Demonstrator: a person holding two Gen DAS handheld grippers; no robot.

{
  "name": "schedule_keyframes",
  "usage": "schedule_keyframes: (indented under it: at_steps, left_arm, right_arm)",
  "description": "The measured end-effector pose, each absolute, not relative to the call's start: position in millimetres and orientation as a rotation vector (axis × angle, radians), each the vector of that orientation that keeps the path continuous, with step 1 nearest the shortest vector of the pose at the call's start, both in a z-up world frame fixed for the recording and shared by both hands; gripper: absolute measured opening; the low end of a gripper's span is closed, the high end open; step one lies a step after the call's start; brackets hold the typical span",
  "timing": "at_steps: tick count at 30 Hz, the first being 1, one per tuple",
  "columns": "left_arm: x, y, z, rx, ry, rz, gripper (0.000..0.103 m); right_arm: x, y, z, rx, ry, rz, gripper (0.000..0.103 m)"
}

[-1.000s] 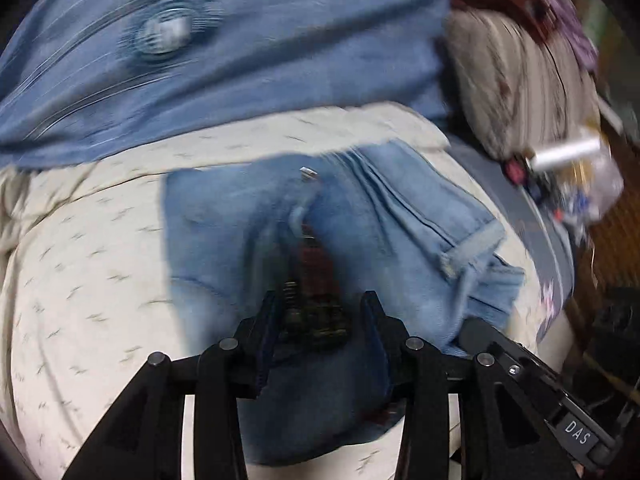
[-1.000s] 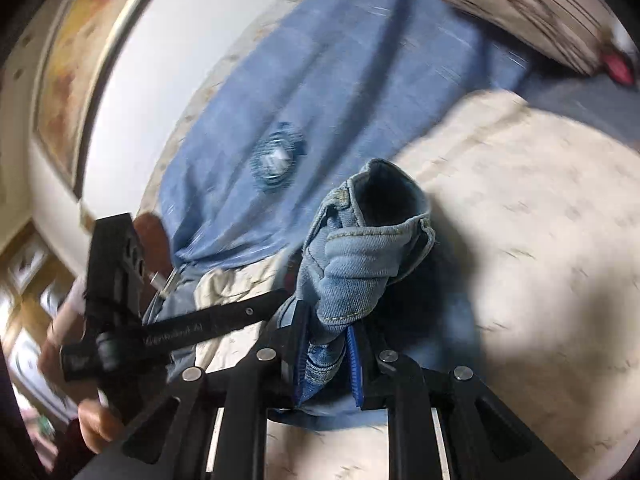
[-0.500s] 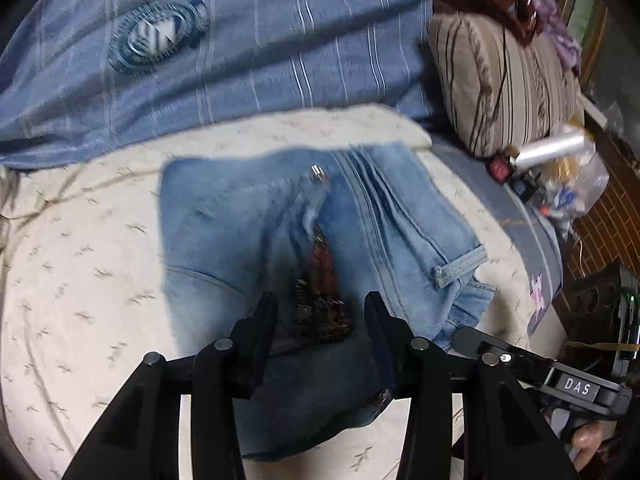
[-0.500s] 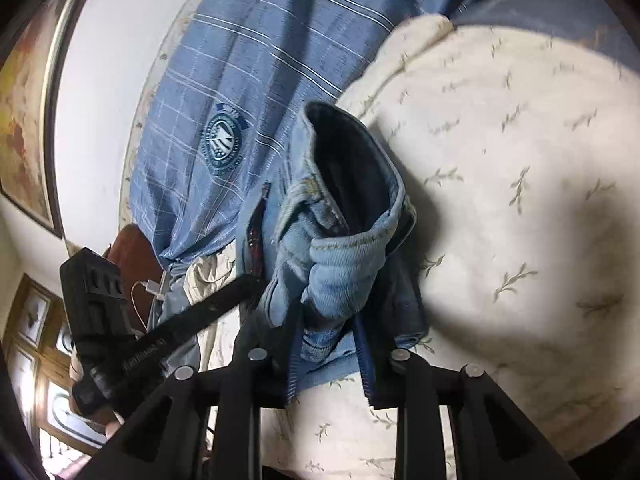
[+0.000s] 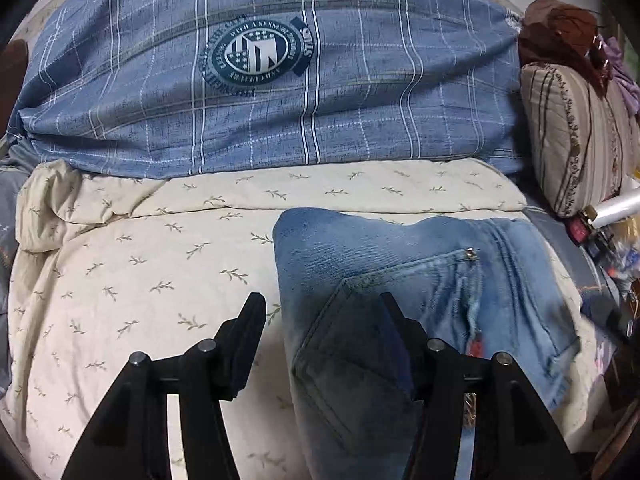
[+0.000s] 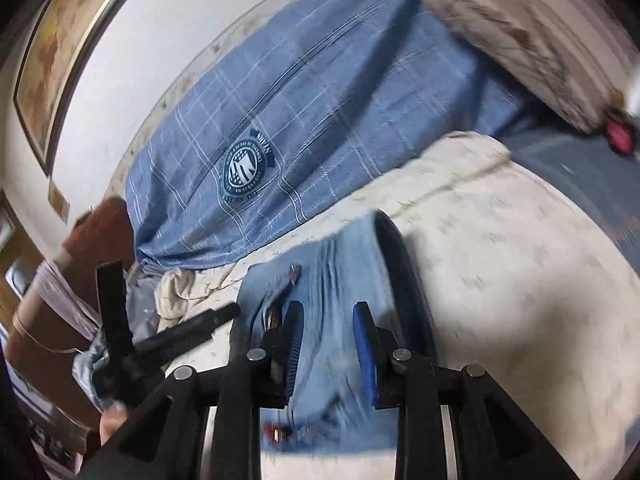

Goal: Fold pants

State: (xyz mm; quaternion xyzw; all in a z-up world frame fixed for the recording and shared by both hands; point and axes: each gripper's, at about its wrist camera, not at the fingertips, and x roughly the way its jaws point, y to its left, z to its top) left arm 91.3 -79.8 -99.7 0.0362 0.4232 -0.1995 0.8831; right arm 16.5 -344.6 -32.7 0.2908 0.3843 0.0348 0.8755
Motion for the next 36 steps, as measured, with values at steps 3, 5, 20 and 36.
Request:
schedule_keyframes:
  at_steps: [3, 5, 20, 36]
  left_arm:
    - [96, -88, -106, 0.107, 0.862, -0.416, 0.059]
    - [101, -90, -106, 0.114, 0.854, -0.416, 0.062]
    - [97, -64, -105, 0.088, 0.866, -0.413, 0.081]
    - [30, -60, -135, 0.186, 0.904, -0.423, 0.088]
  right_arm:
    - [50, -344, -40, 0.604, 0.818, 0.101, 0.028]
    - [66, -344, -49, 0.587, 0.843, 0.100, 0.028]
    - [56, -353, -86, 0.626, 0.979, 0.074, 0.028]
    - [-5, -304, -84, 0.325, 1.031, 0.054, 0.029]
